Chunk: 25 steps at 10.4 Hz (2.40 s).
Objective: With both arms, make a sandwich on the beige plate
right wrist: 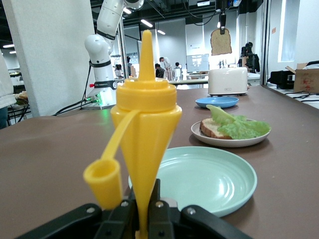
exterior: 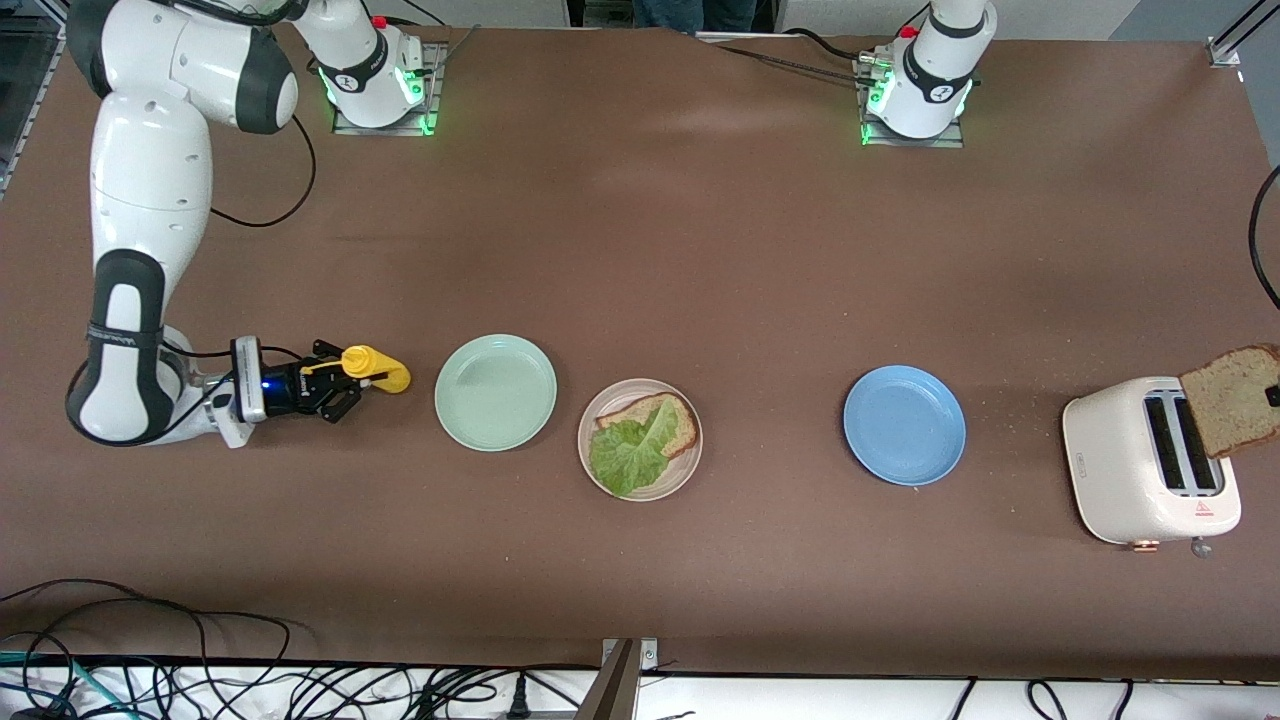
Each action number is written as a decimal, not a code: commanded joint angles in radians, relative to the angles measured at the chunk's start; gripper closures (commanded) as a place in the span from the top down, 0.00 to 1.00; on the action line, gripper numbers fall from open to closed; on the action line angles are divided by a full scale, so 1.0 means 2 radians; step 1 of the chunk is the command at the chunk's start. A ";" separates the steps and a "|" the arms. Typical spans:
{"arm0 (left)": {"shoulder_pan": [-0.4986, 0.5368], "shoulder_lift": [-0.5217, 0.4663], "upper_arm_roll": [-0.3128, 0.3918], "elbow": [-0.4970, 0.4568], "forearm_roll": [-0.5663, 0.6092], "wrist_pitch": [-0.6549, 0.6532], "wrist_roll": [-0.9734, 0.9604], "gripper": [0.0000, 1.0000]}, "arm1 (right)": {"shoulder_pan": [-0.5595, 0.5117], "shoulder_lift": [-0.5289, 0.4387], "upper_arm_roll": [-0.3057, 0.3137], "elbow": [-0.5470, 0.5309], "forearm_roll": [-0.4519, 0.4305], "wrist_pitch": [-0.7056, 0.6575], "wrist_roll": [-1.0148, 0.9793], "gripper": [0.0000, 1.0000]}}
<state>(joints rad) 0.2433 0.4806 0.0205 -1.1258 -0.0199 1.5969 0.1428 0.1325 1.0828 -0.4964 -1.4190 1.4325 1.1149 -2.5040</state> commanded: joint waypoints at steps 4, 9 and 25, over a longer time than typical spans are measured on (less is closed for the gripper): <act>-0.097 -0.012 -0.006 0.001 -0.150 -0.015 -0.329 0.00 | -0.012 0.021 0.007 0.007 0.032 0.002 -0.007 0.64; -0.246 0.025 -0.009 -0.063 -0.200 0.203 -0.506 0.00 | -0.034 0.019 -0.009 0.021 0.027 0.005 0.006 1.00; -0.418 0.137 -0.012 -0.160 -0.253 0.564 -0.525 0.00 | 0.118 -0.057 -0.330 0.126 0.016 -0.022 0.681 1.00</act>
<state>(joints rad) -0.5741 0.7557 -0.0166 -1.4519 -0.4892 2.7131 -0.9166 0.2995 0.9952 -1.0605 -1.1655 1.4777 1.0918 -1.2096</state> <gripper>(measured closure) 0.912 0.000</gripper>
